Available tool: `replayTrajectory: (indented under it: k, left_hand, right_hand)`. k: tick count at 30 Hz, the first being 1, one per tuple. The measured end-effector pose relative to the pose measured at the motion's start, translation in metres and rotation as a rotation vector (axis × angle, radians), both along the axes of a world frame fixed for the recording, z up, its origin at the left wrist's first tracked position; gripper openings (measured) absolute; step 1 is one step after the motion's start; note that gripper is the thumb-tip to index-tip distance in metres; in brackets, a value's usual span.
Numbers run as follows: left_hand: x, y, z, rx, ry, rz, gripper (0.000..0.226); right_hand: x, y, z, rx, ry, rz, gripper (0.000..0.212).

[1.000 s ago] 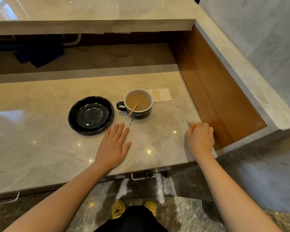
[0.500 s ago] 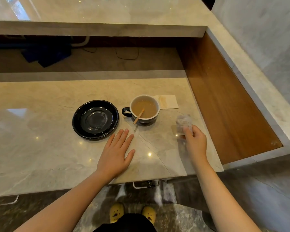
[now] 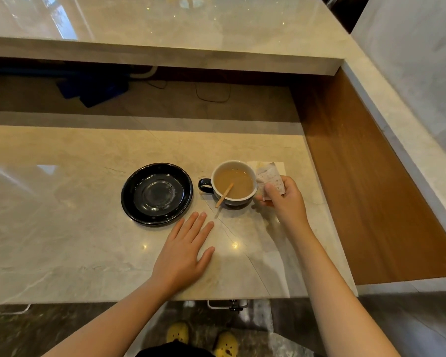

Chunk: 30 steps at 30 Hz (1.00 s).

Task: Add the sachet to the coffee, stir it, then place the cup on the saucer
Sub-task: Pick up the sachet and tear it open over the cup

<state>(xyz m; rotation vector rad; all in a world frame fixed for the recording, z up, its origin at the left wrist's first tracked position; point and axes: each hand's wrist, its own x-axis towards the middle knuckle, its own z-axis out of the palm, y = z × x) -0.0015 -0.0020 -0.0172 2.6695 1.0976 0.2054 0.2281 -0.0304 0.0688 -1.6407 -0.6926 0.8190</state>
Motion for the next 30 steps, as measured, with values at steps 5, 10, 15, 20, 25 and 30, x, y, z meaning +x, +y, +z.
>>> replayTrajectory:
  k: [5,10,15,20,25,30]
  left_hand:
    - [0.0,0.0,0.001,0.002,0.003,0.0,0.058]
    - [-0.001,0.0,0.002,-0.009,-0.005,0.003,0.059]
    - [-0.001,0.0,0.001,-0.015,-0.005,0.003,0.059]
    - [-0.001,0.0,0.001,-0.015,-0.005,0.001,0.059]
    - [-0.001,0.0,0.001,-0.012,-0.007,0.003,0.058]
    - [-0.001,0.0,0.001,-0.012,-0.019,-0.003,0.058]
  right_hand:
    - [0.011,0.007,-0.006,-0.013,-0.145,0.035,0.01]
    - [0.013,0.014,-0.008,-0.015,-0.155,0.07,0.014]
    - [0.012,0.018,-0.01,-0.028,-0.167,0.044,0.017]
    - [0.011,0.022,-0.012,-0.042,-0.24,0.044,0.018]
    - [0.011,0.023,-0.013,-0.06,-0.302,0.053,0.018]
    - [0.011,0.022,-0.012,-0.054,-0.321,0.069,0.013]
